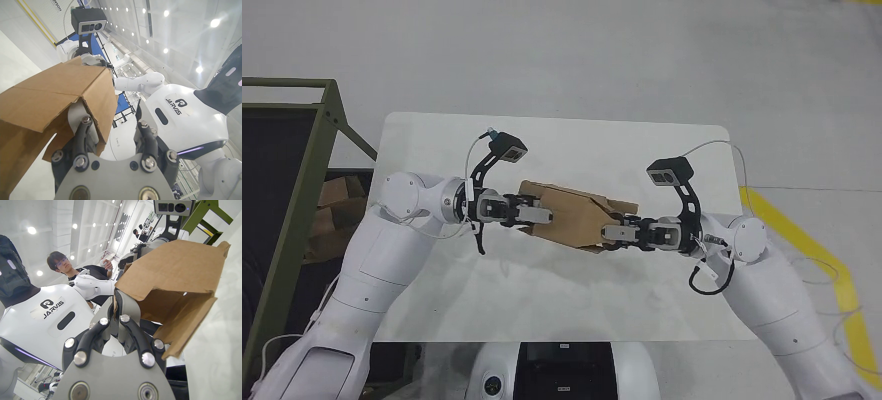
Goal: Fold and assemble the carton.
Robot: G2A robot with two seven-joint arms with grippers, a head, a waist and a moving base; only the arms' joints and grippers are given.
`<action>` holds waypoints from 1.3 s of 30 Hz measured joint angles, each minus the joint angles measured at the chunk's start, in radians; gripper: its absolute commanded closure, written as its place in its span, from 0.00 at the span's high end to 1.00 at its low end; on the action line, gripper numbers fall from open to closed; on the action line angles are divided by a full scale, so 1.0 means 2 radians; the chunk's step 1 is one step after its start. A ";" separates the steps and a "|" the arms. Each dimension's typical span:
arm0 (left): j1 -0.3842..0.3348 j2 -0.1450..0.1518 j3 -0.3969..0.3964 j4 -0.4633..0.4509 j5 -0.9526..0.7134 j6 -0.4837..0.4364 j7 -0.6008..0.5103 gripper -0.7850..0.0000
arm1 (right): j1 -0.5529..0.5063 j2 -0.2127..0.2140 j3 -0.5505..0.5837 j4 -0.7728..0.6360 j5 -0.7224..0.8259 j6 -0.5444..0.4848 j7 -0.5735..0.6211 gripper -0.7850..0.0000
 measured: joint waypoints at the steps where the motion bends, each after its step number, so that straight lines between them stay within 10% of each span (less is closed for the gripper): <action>1: 0.000 0.001 0.001 0.000 -0.001 -0.001 0.001 0.33 | 0.000 0.000 0.000 0.000 -0.001 0.000 0.000 0.00; 17: -0.004 0.008 0.012 0.004 -0.002 -0.012 0.012 0.00 | 0.000 -0.003 0.000 0.003 -0.005 0.001 0.001 0.00; 21: -0.005 0.009 0.015 0.005 -0.003 -0.015 0.015 0.00 | 0.001 -0.003 0.001 0.004 -0.009 0.003 0.003 0.54; 22: -0.006 0.010 0.016 0.006 -0.004 -0.016 0.016 0.00 | 0.001 -0.003 0.002 0.004 -0.010 0.002 0.002 0.87; 23: -0.006 0.010 0.016 0.007 -0.004 -0.017 0.017 0.00 | 0.001 -0.003 0.003 0.003 -0.011 0.001 0.001 1.00; 39: -0.010 0.009 0.018 0.029 -0.072 -0.006 0.006 0.00 | -0.052 0.013 0.077 -0.038 -0.049 -0.045 -0.045 1.00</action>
